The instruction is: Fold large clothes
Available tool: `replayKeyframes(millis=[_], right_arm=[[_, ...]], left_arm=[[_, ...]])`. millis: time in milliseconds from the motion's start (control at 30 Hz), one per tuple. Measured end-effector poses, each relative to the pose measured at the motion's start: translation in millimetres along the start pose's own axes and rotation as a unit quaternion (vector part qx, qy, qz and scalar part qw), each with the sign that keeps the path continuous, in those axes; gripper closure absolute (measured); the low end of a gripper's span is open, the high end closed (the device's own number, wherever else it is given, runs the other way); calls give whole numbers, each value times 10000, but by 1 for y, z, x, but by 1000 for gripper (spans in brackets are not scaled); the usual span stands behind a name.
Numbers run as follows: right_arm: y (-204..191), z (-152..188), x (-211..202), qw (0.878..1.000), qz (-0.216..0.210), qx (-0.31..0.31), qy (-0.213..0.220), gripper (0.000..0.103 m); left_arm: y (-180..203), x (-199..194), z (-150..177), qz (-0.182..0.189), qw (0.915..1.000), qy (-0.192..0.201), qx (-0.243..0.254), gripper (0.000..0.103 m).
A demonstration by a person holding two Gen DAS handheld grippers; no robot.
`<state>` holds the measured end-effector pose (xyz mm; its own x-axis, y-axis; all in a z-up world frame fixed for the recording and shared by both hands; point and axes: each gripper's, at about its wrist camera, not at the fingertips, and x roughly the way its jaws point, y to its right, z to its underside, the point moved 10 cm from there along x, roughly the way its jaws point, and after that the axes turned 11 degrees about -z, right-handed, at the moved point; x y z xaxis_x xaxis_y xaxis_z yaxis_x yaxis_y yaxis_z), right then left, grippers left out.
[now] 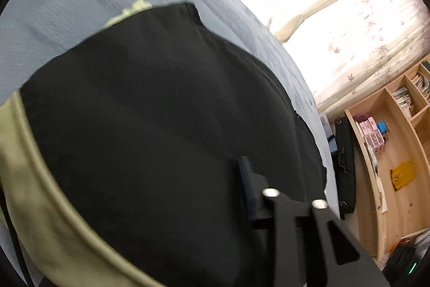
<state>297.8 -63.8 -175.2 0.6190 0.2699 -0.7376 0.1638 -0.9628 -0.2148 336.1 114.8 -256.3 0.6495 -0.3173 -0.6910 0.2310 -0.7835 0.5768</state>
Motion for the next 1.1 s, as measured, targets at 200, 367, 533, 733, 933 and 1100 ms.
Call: replayKeyframes(millis=[200, 367, 533, 733, 933, 1100], right_arm=[[-1, -42, 59, 9980, 265, -563, -69, 87], [-9, -30, 101, 9950, 280, -840, -456, 93], [-2, -25, 103, 9968, 15, -636, -481, 92], [0, -22, 100, 9974, -71, -541, -470, 92], [10, -22, 98, 9968, -622, 75, -488, 92], [29, -12, 86, 9785, -1595, 1030, -810, 92]], left_arm=[[-4, -19, -7, -93, 9988, 488, 16, 93], [-4, -30, -9, -287, 9966, 740, 231, 94], [-9, -36, -9, -325, 9969, 708, 102, 94], [8, -66, -17, -483, 9916, 1125, 408, 95], [100, -105, -15, -441, 9705, 1750, 1601, 96], [178, -111, 5, -457, 9444, 1996, 2574, 96]])
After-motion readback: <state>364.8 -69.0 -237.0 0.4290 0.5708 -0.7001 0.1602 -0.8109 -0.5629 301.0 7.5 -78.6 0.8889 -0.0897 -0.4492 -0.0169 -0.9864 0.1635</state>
